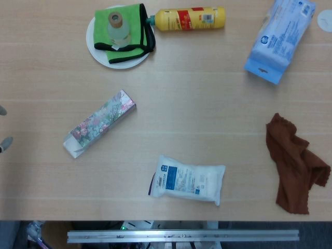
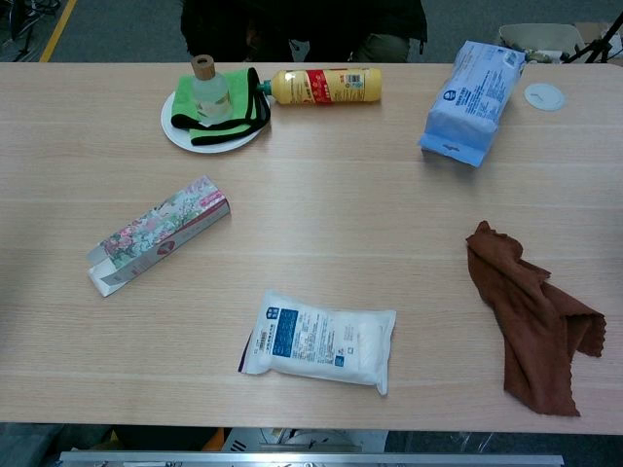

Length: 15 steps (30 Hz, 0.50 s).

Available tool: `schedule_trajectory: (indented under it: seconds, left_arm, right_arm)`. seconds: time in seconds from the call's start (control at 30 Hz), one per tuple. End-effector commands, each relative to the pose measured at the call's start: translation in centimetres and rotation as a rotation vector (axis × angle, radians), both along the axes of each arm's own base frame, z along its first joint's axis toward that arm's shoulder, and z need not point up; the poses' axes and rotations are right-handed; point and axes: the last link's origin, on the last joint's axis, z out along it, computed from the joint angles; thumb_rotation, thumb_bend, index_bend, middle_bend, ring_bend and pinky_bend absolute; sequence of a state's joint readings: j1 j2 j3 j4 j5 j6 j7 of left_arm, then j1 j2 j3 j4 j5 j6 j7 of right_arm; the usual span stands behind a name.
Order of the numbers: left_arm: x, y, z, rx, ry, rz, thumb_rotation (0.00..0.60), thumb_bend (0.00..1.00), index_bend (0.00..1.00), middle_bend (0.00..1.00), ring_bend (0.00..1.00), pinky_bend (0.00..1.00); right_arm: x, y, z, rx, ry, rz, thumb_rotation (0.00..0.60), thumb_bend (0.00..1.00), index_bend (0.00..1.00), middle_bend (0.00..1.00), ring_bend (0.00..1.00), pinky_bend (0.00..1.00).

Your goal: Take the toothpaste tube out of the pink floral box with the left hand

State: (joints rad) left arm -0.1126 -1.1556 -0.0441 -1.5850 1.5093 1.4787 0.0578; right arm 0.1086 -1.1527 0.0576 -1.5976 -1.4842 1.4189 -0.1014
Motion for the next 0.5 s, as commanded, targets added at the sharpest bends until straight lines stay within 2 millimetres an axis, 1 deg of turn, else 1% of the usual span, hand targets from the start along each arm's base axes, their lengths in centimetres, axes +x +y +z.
schedule_trajectory:
  seconds: [0.03, 0.2, 0.5]
  left_arm:
    - [-0.16, -0.32, -0.22, -0.007, -0.005, 0.003, 0.600, 0.01, 0.44, 0.41, 0.42, 0.54]
    - [-0.39, -0.36, -0.26, -0.007, -0.008, 0.011, 0.600, 0.01, 0.44, 0.41, 0.42, 0.54]
    - [0.19, -0.13, -0.82, -0.029, -0.009, 0.001, 0.600, 0.01, 0.44, 0.41, 0.42, 0.54]
  right_arm:
    - [0.06, -0.06, -0.24, 0.005, 0.001, 0.005, 0.600, 0.31, 0.43, 0.40, 0.28, 0.44]
    - [-0.22, 0.04, -0.25, 0.002, -0.007, -0.006, 0.600, 0.31, 0.43, 0.40, 0.28, 0.44]
    - [-0.14, -0.22, 0.00, -0.016, -0.033, 0.009, 0.600, 0.31, 0.43, 0.40, 0.28, 0.44]
